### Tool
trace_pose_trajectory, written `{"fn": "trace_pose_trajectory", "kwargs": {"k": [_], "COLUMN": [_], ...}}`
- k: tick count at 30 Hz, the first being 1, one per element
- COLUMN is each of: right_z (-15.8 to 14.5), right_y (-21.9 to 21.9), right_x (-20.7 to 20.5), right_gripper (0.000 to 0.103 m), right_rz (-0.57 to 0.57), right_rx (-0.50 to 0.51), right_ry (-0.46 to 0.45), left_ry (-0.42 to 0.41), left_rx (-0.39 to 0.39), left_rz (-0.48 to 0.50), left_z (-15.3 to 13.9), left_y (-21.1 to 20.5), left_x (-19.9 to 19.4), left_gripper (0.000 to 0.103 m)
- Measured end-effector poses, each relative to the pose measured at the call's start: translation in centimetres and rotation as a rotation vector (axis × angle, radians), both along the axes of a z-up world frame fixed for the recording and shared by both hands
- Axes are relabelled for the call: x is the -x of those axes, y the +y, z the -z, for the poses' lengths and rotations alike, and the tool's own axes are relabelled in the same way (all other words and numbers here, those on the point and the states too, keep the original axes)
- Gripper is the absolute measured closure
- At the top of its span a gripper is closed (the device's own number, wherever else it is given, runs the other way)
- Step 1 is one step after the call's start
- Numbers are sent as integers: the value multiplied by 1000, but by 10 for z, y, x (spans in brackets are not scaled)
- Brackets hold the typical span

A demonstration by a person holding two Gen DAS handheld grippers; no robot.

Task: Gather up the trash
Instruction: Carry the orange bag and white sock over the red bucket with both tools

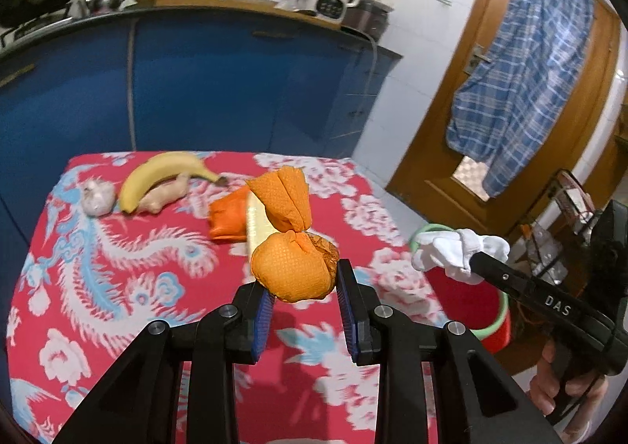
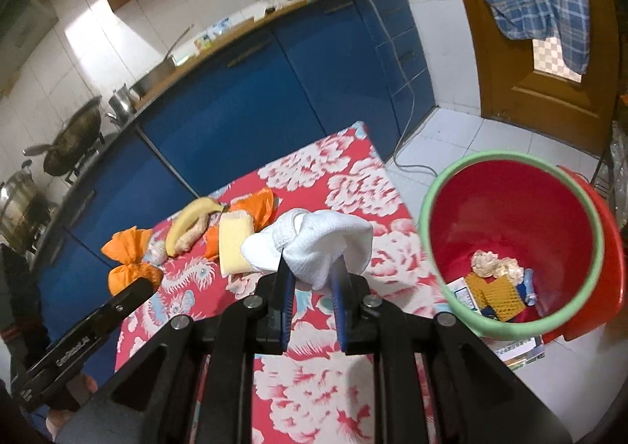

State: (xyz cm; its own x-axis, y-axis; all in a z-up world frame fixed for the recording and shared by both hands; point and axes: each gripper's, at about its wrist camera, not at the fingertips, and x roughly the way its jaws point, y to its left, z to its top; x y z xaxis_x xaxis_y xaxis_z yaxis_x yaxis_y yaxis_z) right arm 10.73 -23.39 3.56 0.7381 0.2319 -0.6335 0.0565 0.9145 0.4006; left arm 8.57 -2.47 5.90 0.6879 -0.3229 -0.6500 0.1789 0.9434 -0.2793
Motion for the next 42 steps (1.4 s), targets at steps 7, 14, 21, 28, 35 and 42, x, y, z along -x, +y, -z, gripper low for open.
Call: {"fn": "trace_pose_trajectory", "kwargs": {"k": [7, 14, 21, 28, 35, 42], "right_z": [-20, -25, -13, 9, 43, 69], "right_y": [-28, -64, -102, -140, -178, -197], "right_x": [22, 33, 42, 54, 55, 51], "right_gripper": [83, 83, 83, 83, 82, 81], "right_rz": [33, 126, 207, 316, 368, 380], "right_rx": [-18, -3, -31, -43, -90, -119], "right_ry": [-54, -69, -53, -33, 28, 73], "left_ry": [-11, -13, -9, 44, 105, 148], "left_rx": [-5, -28, -52, -45, -68, -90], "left_rz": [76, 146, 225, 297, 353, 395], "left_z": [-16, -27, -29, -10, 22, 45], "left_y": [-32, -66, -108, -149, -191, -219], "left_x": [-1, -8, -15, -29, -38, -45], "left_gripper": [72, 72, 72, 72, 72, 72]}}
